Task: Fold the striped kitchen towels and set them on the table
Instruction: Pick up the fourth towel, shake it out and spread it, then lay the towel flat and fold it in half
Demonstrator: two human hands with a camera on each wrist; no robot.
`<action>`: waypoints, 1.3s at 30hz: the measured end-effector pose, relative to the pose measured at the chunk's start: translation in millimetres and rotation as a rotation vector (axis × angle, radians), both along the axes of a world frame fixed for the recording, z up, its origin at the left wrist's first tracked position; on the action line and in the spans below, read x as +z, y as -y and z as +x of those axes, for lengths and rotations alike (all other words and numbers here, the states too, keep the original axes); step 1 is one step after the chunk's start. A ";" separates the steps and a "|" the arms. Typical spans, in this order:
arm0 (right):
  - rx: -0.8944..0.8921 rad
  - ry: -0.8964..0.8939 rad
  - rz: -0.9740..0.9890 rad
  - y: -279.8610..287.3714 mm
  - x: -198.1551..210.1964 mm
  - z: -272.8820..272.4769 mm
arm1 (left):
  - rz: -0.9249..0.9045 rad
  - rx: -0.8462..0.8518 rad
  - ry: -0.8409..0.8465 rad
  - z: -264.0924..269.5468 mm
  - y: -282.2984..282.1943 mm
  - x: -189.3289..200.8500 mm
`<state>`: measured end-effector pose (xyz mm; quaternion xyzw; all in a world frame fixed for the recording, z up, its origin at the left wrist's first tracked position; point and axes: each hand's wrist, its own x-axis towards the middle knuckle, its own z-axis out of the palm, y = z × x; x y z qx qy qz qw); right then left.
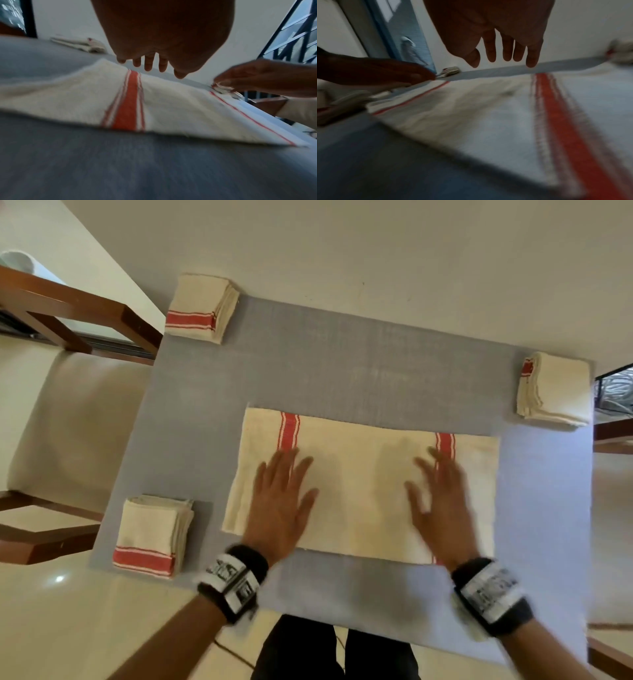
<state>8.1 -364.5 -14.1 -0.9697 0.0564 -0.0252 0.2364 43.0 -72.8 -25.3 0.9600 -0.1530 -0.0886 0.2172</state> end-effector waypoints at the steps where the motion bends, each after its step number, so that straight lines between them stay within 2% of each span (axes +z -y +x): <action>1: 0.085 -0.025 0.001 -31.2 -9.8 -11.4 | 0.004 -0.004 -0.036 -21.4 15.1 -8.1; 3: 0.197 -0.172 -0.026 -88.2 -26.5 -22.0 | 0.052 -0.011 -0.067 -48.7 38.7 -25.3; 6: 0.209 -0.296 -0.123 -112.8 -44.1 -23.8 | 0.181 -0.008 -0.101 -58.6 51.5 -38.8; 8: 0.199 -0.303 -0.166 -91.4 -52.1 -26.6 | 0.210 0.025 -0.085 -57.3 40.9 -41.6; 11: 0.125 -0.307 -0.223 -30.1 -54.1 -38.8 | 0.222 0.112 -0.084 -51.1 11.7 -46.2; 15: -0.084 -0.387 -0.261 53.0 -52.8 -61.4 | 0.257 0.204 -0.119 -41.8 -25.7 -50.5; 18: -0.231 -0.421 -0.234 81.4 -47.9 -61.2 | 0.258 0.242 -0.119 -32.4 -26.3 -45.7; 20: -0.219 -0.378 -0.230 68.8 -44.4 -44.1 | 0.223 0.231 -0.098 -16.0 -10.2 -41.1; 24: 0.029 -0.255 -0.172 -18.3 -37.8 5.3 | 0.193 0.069 -0.048 26.1 28.6 -41.7; 26: 0.139 -0.254 -0.146 -55.4 -43.7 23.6 | 0.209 0.074 -0.043 45.7 27.5 -49.7; 28: 0.205 -0.273 -0.180 -65.7 -49.7 36.5 | 0.252 0.107 -0.040 60.8 11.0 -54.8; 31: 0.217 -0.292 -0.244 -33.0 -55.6 38.5 | 0.262 0.090 -0.002 71.5 -13.7 -55.0; 39: -0.107 -0.338 -0.249 109.5 -51.7 7.8 | 0.240 0.074 -0.006 72.5 -16.8 -54.3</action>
